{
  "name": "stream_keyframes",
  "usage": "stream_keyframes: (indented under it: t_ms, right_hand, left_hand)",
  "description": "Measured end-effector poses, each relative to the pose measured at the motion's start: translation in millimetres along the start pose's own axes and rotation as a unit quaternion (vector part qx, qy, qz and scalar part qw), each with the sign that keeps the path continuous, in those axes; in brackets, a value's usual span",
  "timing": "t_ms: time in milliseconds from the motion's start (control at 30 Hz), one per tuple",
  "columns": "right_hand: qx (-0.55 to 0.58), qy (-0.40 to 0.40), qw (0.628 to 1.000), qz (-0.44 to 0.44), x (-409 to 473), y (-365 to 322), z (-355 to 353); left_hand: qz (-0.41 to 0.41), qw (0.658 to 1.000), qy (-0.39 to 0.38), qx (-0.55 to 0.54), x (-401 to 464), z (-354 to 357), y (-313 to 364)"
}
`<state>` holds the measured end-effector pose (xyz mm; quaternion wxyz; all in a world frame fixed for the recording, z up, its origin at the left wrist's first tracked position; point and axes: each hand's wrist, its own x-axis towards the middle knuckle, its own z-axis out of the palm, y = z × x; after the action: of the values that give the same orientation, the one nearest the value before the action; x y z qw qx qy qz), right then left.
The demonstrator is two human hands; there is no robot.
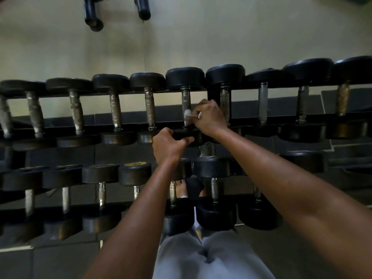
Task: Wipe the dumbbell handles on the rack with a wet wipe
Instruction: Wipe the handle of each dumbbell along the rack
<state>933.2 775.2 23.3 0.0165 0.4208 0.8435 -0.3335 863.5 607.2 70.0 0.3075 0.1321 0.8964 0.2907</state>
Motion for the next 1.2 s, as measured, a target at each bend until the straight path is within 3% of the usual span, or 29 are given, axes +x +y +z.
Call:
stream_keyframes:
  t_ms: [167, 367, 667, 833, 1000, 1133, 1200]
  right_hand:
    - [0.051, -0.129, 0.987, 0.077, -1, 10, -8]
    - [0.185, -0.127, 0.968, 0.111, 6, 7, -16]
    - [0.112, -0.194, 0.967, 0.12, 24, 7, -11]
    - [0.293, -0.12, 0.924, 0.214, 40, 4, -11]
    - [0.412, -0.039, 0.877, 0.244, 60, -18, -24]
    - [0.437, -0.017, 0.865, 0.247, 59, -22, -23]
    - [0.421, 0.009, 0.88, 0.222, 50, -22, -20]
  left_hand:
    - [0.006, 1.0, -0.002, 0.027, 3, 4, 3]
    - [-0.01, 0.998, -0.024, 0.049, 11, 0, 13]
    - [-0.016, 0.997, -0.032, 0.061, 10, 2, 16]
    - [-0.014, 0.999, -0.018, 0.049, 6, 5, 15]
    - [-0.029, 0.999, -0.013, 0.035, 9, 9, 13]
    - [-0.033, 0.999, 0.005, 0.03, 7, 13, 6]
    - [-0.035, 0.999, 0.01, 0.027, 6, 12, 4]
